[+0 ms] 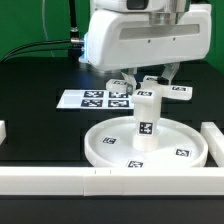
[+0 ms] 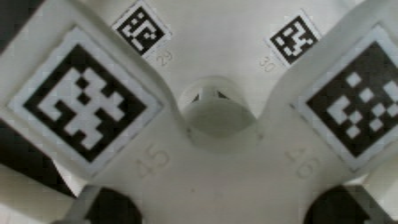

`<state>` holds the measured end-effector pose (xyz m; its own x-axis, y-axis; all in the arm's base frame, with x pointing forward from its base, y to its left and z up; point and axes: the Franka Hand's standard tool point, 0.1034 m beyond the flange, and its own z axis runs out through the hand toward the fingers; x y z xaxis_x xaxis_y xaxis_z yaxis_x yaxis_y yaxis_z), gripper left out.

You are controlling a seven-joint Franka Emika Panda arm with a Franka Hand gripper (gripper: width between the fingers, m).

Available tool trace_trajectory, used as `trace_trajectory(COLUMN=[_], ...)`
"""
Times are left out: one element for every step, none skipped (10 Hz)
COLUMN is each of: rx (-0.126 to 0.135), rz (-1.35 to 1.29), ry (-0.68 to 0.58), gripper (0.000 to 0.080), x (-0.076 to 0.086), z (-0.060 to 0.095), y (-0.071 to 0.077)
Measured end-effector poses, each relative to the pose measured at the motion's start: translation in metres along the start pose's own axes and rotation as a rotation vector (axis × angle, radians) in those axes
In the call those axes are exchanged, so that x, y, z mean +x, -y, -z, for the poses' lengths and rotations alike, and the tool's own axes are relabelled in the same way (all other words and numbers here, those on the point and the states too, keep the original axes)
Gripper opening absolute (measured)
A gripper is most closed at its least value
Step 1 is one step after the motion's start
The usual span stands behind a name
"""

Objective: Assemble round table

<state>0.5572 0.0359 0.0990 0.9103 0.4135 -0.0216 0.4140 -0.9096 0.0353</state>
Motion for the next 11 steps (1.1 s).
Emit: trace_trajectory(rx=[0.0, 0.001, 0.002, 0.007, 0.024, 0.041, 0.063, 0.084, 0.09, 0.092, 0.093], rz=[-0.055, -0.117, -0.189, -0.268, -0.409, -0.53, -0.684, -0.825, -0.907, -0.947, -1.024], ry=[0.0, -0.001, -0.001, -0.003, -0.01, -0.012, -0.02, -0.02, -0.017, -0.016, -0.012], gripper=[0.0442, 0.0442, 0.0442, 0.0442, 0.0442, 0.0442, 0.0442, 0.0442, 0.0442, 0.0442, 0.0442], x=[0.0001, 0.0002, 0.0004, 0.0006, 0.0004, 0.0004, 0.0014, 0.0023, 0.0025, 0.0027, 0.0027], z=[0.0001, 0.0001, 0.0002, 0.0003, 0.0, -0.0002, -0.0003, -0.0003, -0.0004, -0.0004, -0.0004], y=[0.0002, 0.0004, 0.0007, 0.0008, 0.0005, 0.001, 0.002, 0.0035, 0.0039, 0.004, 0.004])
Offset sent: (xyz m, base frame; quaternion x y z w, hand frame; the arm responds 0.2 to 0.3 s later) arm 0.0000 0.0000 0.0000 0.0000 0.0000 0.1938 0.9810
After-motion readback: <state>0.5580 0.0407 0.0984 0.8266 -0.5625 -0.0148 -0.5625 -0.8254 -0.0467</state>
